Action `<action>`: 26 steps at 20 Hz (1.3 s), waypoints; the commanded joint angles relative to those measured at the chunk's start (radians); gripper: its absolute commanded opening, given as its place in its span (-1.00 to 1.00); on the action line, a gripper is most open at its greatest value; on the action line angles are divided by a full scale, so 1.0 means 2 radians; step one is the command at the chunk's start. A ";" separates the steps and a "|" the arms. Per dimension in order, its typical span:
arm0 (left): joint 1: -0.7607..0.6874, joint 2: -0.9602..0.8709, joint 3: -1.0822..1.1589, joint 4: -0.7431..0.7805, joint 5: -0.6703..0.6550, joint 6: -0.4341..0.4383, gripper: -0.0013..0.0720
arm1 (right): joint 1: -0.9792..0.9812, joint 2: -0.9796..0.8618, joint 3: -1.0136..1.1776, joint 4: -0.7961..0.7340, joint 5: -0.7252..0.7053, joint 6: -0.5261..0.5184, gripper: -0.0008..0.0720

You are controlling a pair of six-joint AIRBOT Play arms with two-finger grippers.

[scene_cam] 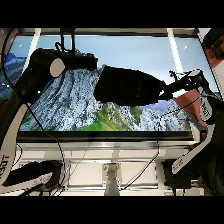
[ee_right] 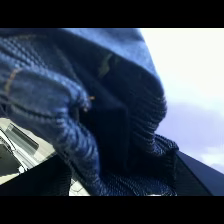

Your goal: Fold the clothes and pants, and hang the long-sleeved shirts on hangers.

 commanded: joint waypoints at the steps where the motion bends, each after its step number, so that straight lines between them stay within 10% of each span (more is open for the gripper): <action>1: 0.000 0.000 0.000 -0.006 0.000 0.000 0.32 | 0.001 -0.001 0.000 0.000 -0.006 -0.001 0.80; 26: 0.000 0.000 0.000 -0.006 -0.029 0.000 0.32 | -0.001 0.011 0.131 -0.038 -0.016 0.024 0.79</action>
